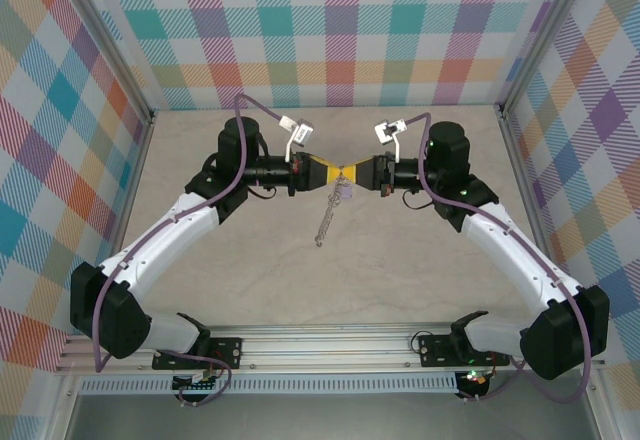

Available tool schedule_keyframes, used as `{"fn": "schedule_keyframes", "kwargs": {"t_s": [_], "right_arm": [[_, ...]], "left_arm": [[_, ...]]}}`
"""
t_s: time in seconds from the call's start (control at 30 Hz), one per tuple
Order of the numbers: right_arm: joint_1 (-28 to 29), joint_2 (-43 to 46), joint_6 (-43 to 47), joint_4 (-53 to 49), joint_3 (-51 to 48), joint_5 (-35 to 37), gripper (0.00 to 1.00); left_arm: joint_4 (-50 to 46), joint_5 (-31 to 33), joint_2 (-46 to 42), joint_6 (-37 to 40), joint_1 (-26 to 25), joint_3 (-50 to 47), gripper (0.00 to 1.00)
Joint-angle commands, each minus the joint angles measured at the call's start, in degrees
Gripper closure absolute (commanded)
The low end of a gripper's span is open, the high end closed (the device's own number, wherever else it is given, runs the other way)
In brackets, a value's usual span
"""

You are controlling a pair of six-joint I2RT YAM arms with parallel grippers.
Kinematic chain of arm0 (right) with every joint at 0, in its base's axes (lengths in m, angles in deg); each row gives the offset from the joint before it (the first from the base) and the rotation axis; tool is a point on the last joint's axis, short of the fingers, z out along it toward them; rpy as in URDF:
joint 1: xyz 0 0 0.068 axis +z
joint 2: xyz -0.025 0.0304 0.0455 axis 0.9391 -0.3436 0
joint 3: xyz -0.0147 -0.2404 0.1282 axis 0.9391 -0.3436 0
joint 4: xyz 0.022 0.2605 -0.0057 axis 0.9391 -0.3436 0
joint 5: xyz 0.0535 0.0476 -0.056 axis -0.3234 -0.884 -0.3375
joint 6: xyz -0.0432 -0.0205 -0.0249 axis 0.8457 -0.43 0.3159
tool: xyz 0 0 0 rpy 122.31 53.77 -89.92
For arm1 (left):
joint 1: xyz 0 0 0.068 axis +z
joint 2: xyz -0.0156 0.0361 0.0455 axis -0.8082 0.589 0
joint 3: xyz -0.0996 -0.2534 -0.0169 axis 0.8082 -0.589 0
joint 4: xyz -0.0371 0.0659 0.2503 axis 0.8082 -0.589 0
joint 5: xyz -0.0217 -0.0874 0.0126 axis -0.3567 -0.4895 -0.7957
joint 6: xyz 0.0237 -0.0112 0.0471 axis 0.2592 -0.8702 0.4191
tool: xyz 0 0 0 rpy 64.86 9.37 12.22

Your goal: Put the keys on the keyring

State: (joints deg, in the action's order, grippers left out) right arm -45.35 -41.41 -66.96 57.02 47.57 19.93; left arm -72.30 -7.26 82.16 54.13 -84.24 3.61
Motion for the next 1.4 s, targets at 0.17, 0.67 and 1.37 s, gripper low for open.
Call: {"fn": "schedule_keyframes", "kwargs": {"t_s": [0.17, 0.67, 1.37], "right_arm": [[-0.12, 1.29, -1.65, 3.53, -0.74, 0.66, 0.87], [-3.92, 19.18, -5.66, 8.24, -20.44, 14.91, 0.47], [2.37, 17.74, -2.56, 12.39, -18.97, 16.24, 0.31]], "left_arm": [[0.43, 4.06, -0.13, 0.05, -3.39, 0.11, 1.00], [15.71, 8.71, -7.68, -9.74, -3.68, -8.91, 1.00], [18.16, 11.37, -5.05, -14.56, -5.31, -8.28, 1.00]]}}
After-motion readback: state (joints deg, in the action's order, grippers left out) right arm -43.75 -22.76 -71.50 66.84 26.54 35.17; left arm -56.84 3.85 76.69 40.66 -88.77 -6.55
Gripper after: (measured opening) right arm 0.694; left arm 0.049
